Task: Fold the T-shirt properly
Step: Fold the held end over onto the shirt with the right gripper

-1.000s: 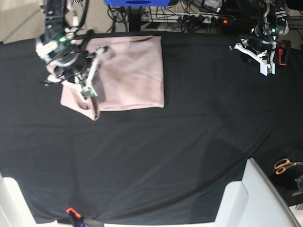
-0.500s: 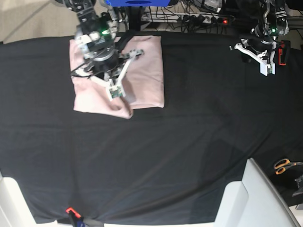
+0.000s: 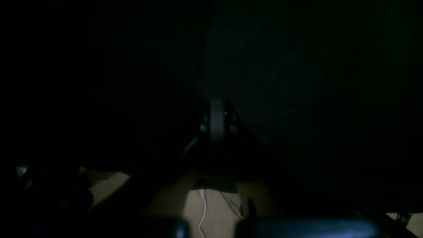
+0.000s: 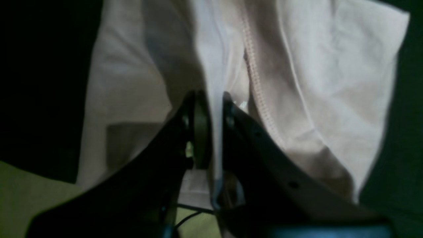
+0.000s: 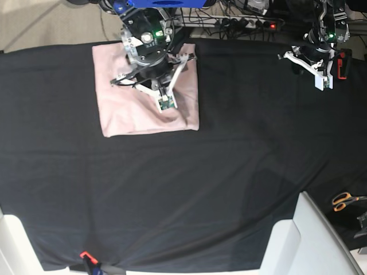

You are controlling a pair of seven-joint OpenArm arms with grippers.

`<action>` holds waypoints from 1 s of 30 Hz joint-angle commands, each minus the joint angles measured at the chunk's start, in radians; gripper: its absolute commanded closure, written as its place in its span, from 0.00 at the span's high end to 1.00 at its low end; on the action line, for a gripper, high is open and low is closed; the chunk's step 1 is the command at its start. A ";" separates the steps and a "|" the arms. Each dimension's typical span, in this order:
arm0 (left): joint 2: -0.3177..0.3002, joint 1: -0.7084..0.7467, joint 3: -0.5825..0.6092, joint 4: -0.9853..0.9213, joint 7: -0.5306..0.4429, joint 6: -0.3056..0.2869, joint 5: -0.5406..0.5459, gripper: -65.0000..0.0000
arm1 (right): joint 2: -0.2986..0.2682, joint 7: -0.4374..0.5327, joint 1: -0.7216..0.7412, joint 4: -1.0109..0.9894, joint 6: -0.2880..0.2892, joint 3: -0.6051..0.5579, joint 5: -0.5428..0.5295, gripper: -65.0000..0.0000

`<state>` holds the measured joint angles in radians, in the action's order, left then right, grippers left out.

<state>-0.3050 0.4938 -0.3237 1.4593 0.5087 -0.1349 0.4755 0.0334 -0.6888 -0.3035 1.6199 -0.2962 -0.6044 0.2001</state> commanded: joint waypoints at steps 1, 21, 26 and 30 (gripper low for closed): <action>-0.013 0.006 -0.005 0.016 -0.015 -0.002 0.006 0.00 | 0.021 0.022 0.010 0.012 -0.013 -0.004 0.014 0.00; -0.013 0.006 -0.005 0.011 -0.015 -0.002 0.006 0.00 | 0.064 0.040 0.025 0.004 -0.077 -0.002 0.011 0.01; -0.013 0.006 -0.005 0.011 -0.015 -0.002 0.006 0.00 | 0.064 0.042 0.036 -0.005 -0.077 -0.002 0.011 0.01; -0.013 0.006 -0.005 0.011 -0.015 -0.002 0.004 0.00 | 0.066 0.042 0.057 -0.043 -0.077 -0.001 -0.031 0.01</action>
<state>-0.3050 0.4961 -0.3237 1.4590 0.5087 -0.1375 0.4755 0.0837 -0.6651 -0.2539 1.5620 -0.3698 -0.6022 0.1661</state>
